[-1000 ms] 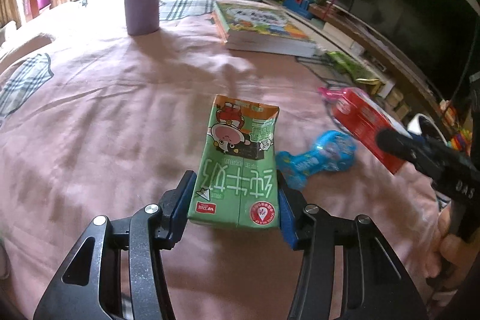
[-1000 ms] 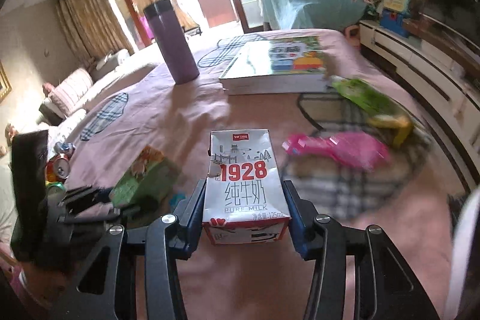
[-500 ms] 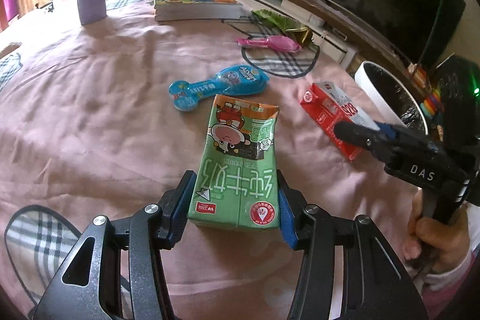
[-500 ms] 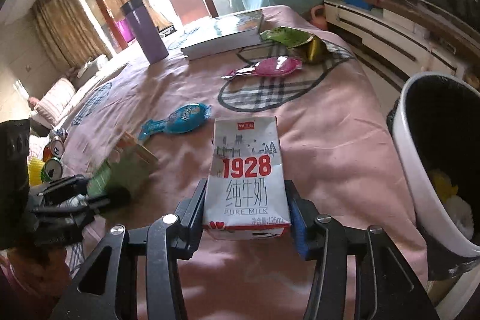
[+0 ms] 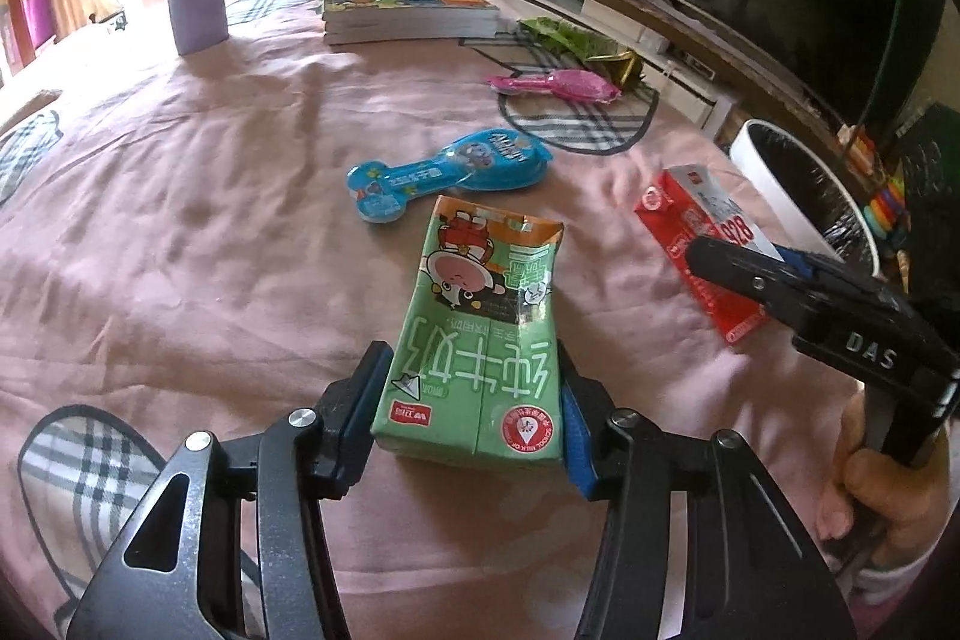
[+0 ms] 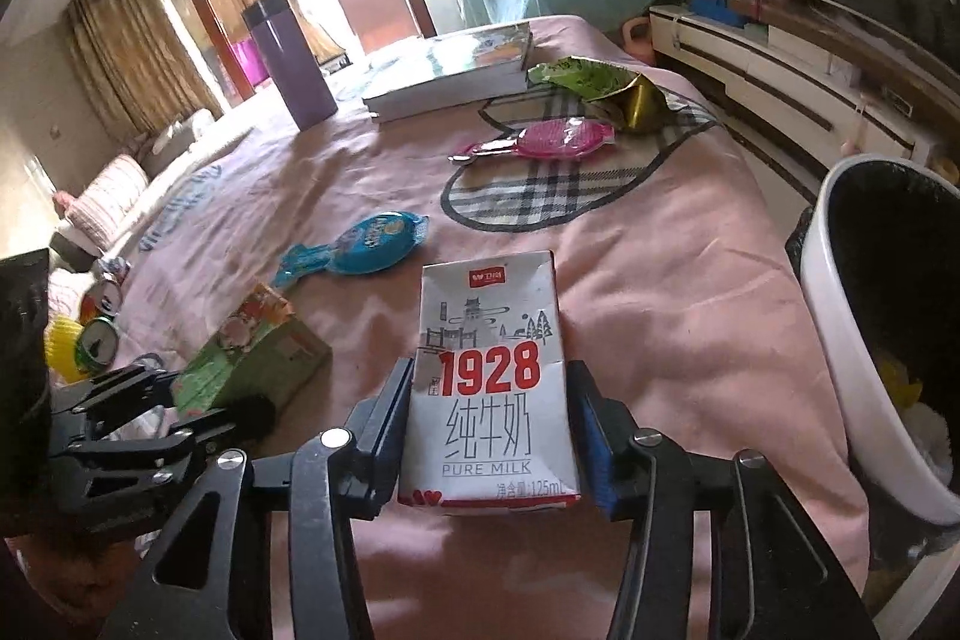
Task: Collect trash
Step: 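Carry both cartons over the bin and open both tools to drop them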
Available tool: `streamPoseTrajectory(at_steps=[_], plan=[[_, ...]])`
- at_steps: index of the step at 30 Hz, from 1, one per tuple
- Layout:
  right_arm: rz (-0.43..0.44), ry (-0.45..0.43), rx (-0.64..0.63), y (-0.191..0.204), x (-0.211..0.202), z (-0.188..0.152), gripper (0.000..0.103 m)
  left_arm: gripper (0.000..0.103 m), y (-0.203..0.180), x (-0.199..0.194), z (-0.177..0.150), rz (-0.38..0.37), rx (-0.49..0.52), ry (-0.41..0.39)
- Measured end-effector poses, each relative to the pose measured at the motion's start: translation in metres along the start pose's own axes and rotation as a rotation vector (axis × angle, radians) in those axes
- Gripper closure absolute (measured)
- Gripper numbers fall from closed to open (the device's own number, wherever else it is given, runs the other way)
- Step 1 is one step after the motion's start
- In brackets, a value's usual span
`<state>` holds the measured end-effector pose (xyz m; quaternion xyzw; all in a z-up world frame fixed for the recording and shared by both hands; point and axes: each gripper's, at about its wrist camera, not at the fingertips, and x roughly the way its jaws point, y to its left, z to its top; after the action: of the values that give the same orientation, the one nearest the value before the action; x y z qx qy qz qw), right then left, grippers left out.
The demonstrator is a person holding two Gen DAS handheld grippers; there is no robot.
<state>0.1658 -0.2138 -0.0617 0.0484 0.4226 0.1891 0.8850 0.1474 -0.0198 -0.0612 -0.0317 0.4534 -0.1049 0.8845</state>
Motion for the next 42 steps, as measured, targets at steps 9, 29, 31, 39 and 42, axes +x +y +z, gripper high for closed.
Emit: streamPoseTrajectory(at_steps=[9, 29, 31, 39, 42], plan=[[0.006, -0.102, 0.087, -0.025, -0.051, -0.011, 0.055, 0.053, -0.049, -0.012, 0.014, -0.066, 0.095, -0.031], [-0.117, -0.201, 0.242, -0.123, -0.119, -0.012, 0.055, 0.053, -0.174, 0.004, 0.050, -0.153, 0.288, -0.050], [-0.129, -0.203, 0.250, -0.132, -0.121, -0.009, 0.055, 0.053, -0.181, 0.007, 0.054, -0.156, 0.296, -0.051], [-0.154, -0.194, 0.259, -0.156, -0.119, -0.001, 0.055, 0.053, -0.206, 0.020, 0.071, -0.170, 0.316, -0.048], [-0.166, -0.187, 0.256, -0.163, -0.117, 0.003, 0.055, 0.053, -0.214, 0.025, 0.076, -0.173, 0.325, -0.046]])
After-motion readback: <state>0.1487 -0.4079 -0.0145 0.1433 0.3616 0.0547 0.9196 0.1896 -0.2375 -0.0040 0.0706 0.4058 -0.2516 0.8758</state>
